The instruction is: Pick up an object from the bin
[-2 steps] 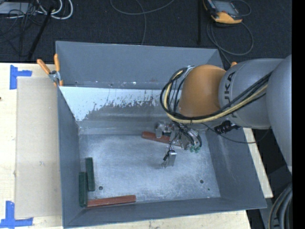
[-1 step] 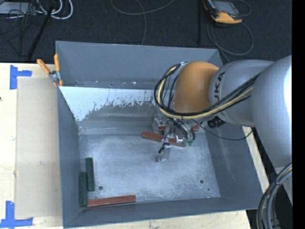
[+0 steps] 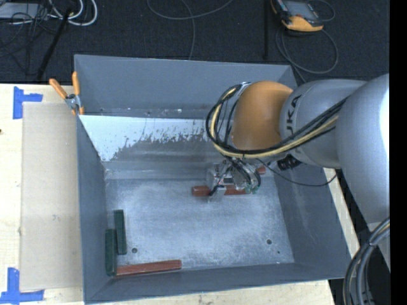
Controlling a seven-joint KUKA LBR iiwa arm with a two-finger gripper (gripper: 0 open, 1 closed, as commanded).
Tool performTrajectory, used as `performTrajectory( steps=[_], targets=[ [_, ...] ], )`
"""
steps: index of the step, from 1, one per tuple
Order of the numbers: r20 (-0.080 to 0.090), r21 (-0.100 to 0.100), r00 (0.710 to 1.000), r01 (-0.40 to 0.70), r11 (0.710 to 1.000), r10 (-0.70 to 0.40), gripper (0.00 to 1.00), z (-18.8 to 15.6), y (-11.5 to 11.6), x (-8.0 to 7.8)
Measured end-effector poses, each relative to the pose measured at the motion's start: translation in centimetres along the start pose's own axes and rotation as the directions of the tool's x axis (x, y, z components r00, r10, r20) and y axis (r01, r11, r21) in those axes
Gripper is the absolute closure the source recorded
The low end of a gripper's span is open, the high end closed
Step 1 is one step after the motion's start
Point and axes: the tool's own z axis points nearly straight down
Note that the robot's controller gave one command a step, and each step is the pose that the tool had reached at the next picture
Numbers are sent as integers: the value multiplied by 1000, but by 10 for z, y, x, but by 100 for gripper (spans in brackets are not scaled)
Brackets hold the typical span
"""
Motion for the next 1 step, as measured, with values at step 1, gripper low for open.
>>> performTrajectory(
  steps=[1],
  targets=[
    [9, 0, 993, -121, 993, 121, 100, -166, -17, 13]
  ],
)
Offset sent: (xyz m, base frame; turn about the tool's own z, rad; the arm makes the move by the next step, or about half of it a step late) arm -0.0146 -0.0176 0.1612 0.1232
